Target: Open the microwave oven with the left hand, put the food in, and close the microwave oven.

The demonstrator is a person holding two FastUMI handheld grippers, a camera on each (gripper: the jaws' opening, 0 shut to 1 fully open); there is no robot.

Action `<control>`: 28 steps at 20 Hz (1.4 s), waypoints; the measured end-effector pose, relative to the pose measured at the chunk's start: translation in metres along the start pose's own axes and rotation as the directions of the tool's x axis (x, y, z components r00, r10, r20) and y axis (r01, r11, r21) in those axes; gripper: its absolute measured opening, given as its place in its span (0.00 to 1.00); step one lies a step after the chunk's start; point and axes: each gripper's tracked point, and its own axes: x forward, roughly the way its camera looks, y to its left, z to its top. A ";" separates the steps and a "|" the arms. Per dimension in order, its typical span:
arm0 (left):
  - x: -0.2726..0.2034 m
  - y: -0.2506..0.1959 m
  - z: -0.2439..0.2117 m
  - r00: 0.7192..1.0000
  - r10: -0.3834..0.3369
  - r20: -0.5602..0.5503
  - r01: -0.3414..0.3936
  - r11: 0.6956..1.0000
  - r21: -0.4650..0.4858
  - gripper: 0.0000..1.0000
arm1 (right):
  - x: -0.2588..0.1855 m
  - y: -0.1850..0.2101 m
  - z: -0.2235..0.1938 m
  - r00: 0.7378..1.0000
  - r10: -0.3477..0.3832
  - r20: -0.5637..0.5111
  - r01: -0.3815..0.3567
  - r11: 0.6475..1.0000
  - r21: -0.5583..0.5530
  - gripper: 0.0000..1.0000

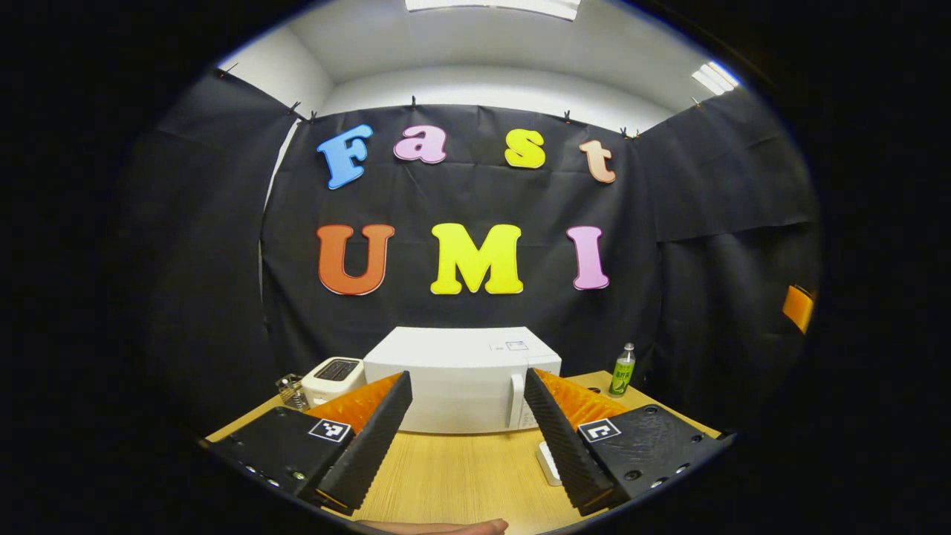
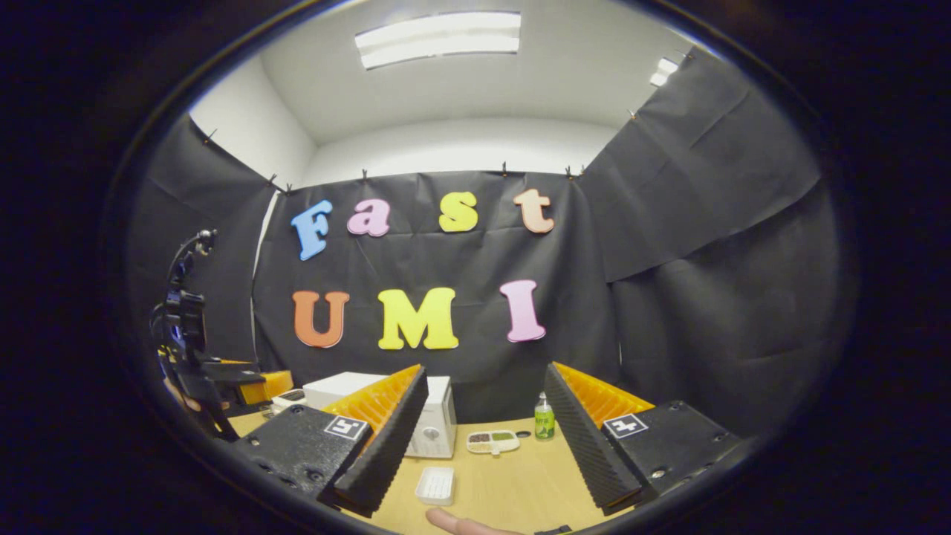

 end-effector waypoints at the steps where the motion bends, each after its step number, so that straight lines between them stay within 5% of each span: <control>1: -0.008 0.002 0.007 1.000 0.013 0.012 -0.013 1.000 0.002 0.95 | 0.000 -0.001 0.002 1.000 -0.006 0.003 0.006 1.000 -0.005 1.00; 7: -0.058 0.004 0.017 0.999 0.033 0.041 -0.032 0.999 -0.027 0.95 | 0.001 -0.007 0.000 1.000 -0.028 -0.001 0.028 0.999 -0.026 1.00; 8: -0.065 0.001 0.013 0.999 0.022 0.036 -0.021 0.999 -0.029 0.84 | 0.000 -0.006 -0.001 1.000 -0.024 -0.004 0.024 0.999 -0.030 1.00; 9: -0.072 -0.002 0.010 0.999 0.013 0.035 -0.011 0.999 -0.030 0.95 | 0.001 -0.008 -0.002 1.000 -0.025 -0.007 0.025 0.999 -0.037 1.00; 22: -0.091 -0.013 0.018 0.995 -0.044 0.088 0.046 0.999 -0.022 0.95 | 0.007 -0.031 -0.016 0.997 -0.073 -0.030 0.071 0.996 -0.059 1.00; 23: -0.092 -0.009 0.020 0.994 -0.039 0.101 0.042 0.999 -0.020 0.84 | 0.008 -0.032 -0.017 0.997 -0.073 -0.034 0.071 0.996 -0.057 1.00; 24: -0.091 -0.007 0.021 0.993 -0.034 0.111 0.036 0.999 -0.019 0.84 | 0.010 -0.032 -0.019 0.997 -0.072 -0.039 0.069 0.996 -0.056 0.92; 25: -0.090 -0.007 0.020 0.992 -0.035 0.118 0.037 0.999 -0.018 0.95 | 0.010 -0.032 -0.022 0.996 -0.072 -0.046 0.069 0.996 -0.056 0.92; 27: -0.091 -0.006 0.018 0.992 -0.033 0.123 0.035 0.999 -0.016 0.95 | 0.009 -0.033 -0.026 0.996 -0.069 -0.055 0.066 0.996 -0.057 0.92; 28: -0.090 -0.005 0.016 0.992 -0.032 0.124 0.034 0.999 -0.016 0.95 | 0.009 -0.034 -0.027 0.996 -0.070 -0.060 0.066 0.996 -0.056 1.00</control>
